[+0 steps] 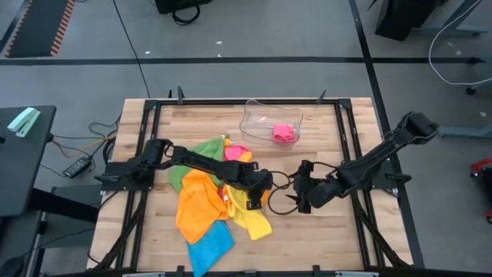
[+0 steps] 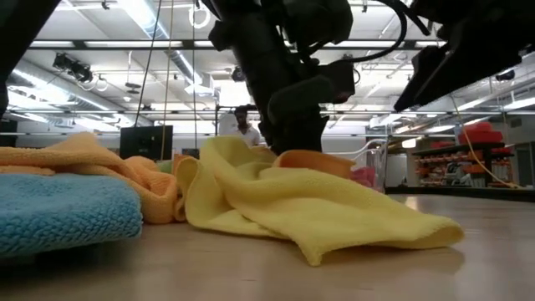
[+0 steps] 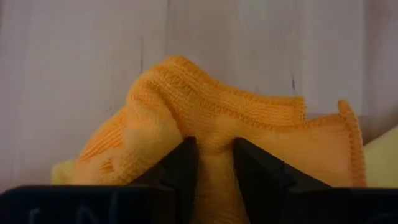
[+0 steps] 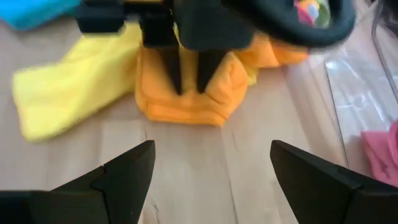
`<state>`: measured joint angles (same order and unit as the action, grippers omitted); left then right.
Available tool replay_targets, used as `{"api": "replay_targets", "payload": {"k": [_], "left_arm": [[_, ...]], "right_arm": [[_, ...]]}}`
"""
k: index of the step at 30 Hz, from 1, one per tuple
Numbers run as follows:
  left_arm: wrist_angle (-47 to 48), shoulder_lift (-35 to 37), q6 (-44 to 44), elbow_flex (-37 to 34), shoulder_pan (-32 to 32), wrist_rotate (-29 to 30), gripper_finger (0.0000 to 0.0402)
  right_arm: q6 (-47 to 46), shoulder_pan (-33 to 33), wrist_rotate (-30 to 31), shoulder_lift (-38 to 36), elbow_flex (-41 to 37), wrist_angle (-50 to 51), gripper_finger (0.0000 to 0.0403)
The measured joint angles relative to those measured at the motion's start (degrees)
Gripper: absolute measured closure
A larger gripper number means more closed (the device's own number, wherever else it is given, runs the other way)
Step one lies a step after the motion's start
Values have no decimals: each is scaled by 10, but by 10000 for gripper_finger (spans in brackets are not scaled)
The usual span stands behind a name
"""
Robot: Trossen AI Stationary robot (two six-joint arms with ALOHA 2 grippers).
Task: Fold microfiber towels
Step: Fold the right orange microfiber cloth
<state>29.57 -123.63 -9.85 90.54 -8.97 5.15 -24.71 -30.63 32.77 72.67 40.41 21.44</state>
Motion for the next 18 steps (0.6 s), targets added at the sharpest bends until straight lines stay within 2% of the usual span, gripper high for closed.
{"api": "replay_targets", "payload": {"k": [8, 18], "left_arm": [[9, 1, 2, 0, -18, 2, 277], [40, 71, 16, 6, -22, 37, 249]], "right_arm": [[18, 0, -2, 38, 0, -45, 75], [22, -3, -1, 33, 0, -52, 75]]}}
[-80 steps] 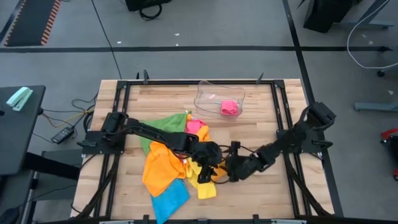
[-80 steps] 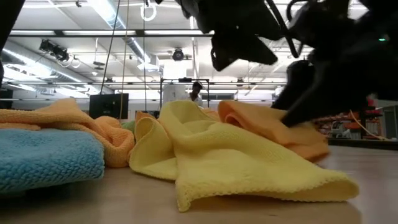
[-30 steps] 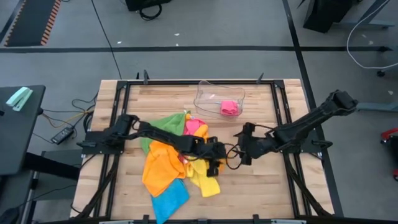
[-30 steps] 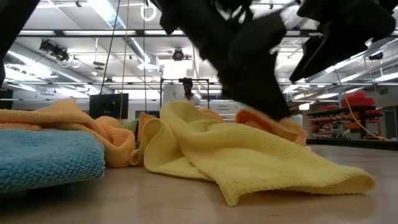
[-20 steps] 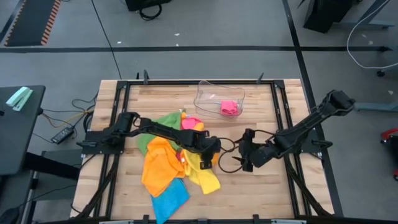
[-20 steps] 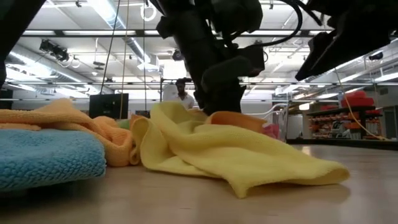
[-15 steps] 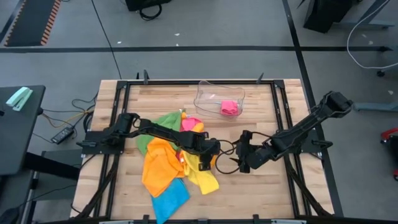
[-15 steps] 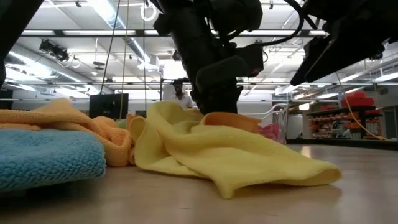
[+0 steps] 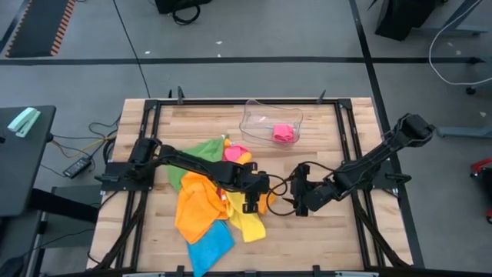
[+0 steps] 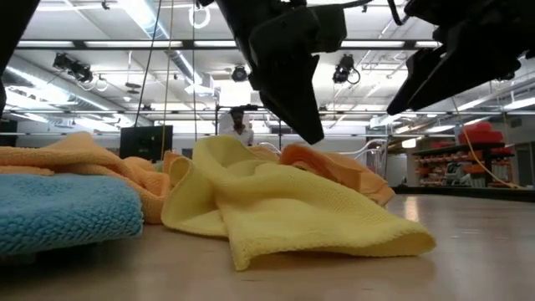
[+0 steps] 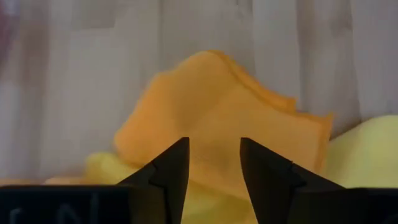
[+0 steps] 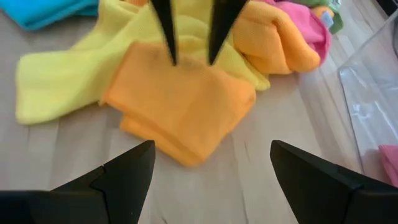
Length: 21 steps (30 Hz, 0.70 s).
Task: Fold microfiber towels
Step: Fold the right orange microfiber cloth
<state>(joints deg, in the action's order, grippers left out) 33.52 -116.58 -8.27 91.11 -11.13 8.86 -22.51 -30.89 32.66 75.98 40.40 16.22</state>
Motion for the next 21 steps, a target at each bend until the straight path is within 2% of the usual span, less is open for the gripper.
{"api": "replay_targets", "payload": {"k": [5, 13, 18, 21], "left_arm": [[-31, 1, 32, 0, 1, 27, 253], [-155, -46, 36, 0, -1, -5, 256], [-156, -78, 55, 0, 2, -4, 263], [-124, -80, 61, 0, 9, 7, 270]], "right_arm": [[0, 0, 4, 0, 0, -4, 75], [-7, 0, 4, 1, 0, -8, 75], [-14, 0, 3, 1, 0, -3, 75], [-17, -4, 3, 1, 0, -3, 75]]}}
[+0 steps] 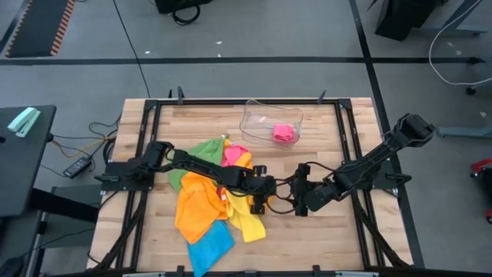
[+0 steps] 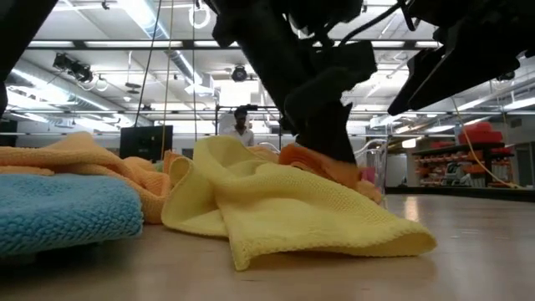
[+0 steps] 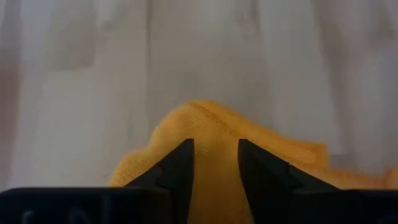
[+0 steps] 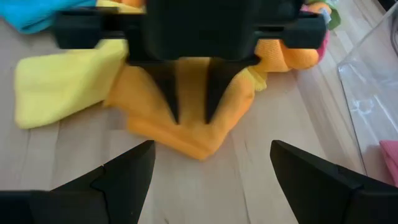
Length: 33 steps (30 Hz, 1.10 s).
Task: Fold microfiber towels
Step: Fold the right orange microfiber cloth
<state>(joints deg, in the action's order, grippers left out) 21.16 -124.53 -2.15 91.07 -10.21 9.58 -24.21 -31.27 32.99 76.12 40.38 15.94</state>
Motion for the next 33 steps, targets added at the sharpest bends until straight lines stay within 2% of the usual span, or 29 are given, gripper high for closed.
{"api": "replay_targets", "payload": {"k": [4, 9, 12, 19, 24, 33], "left_arm": [[49, 12, -10, 1, 5, 12, 280], [140, 21, -18, 39, 3, 53, 291], [188, 21, -32, 55, 0, 59, 295], [229, 21, -47, 40, 7, 60, 297], [238, 20, -35, 40, 10, 63, 297], [239, 20, -45, 33, -4, 65, 298]], "right_arm": [[-3, 0, 0, 0, 0, 3, 75], [-4, 0, 4, 0, 0, 7, 75], [-4, 0, 4, 0, 0, 7, 75], [3, 0, 1, 4, 0, -17, 75], [51, 1, 15, 39, 0, -108, 75], [183, 45, 17, 174, 0, -338, 75]]}}
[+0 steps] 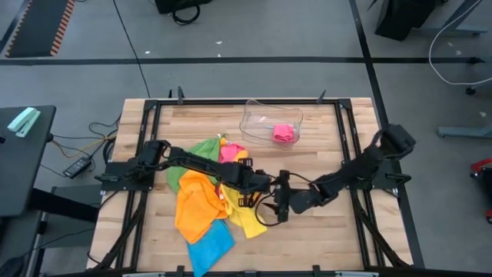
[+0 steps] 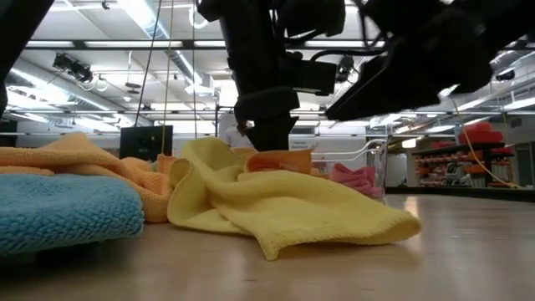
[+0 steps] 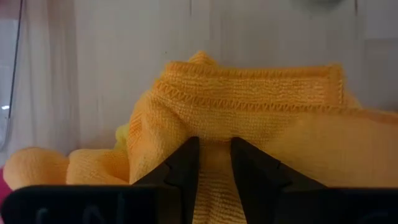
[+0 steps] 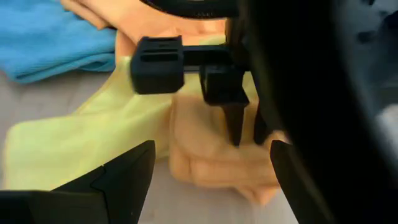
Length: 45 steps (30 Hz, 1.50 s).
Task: Fold microfiber towels
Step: Fold the right orange microfiber cloth
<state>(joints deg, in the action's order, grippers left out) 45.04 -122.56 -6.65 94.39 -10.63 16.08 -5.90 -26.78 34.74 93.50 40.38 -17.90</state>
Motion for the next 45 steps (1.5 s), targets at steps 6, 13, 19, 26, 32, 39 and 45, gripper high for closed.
{"api": "replay_targets", "payload": {"k": [6, 13, 19, 26, 32, 39, 45], "left_arm": [[12, 0, -8, -1, -12, 0, 276], [12, 8, -20, -1, -15, -4, 242], [-2, 20, -20, -1, -15, -4, 245], [-4, 24, -32, 0, -22, -2, 257], [8, 62, -23, 1, -25, 1, 256], [3, 106, 12, 0, -37, 12, 270], [11, 107, 14, -7, -60, 33, 288]], "right_arm": [[39, 43, -76, 43, -17, -108, 75], [60, 62, -91, 68, -113, -335, 75], [86, 64, -94, 118, -133, -455, 75], [82, 80, -95, 149, -134, -478, 75], [73, 83, -95, 136, -131, -449, 75], [74, 89, -98, 143, -115, -447, 75], [86, 98, -111, 149, -101, -419, 75]]}}
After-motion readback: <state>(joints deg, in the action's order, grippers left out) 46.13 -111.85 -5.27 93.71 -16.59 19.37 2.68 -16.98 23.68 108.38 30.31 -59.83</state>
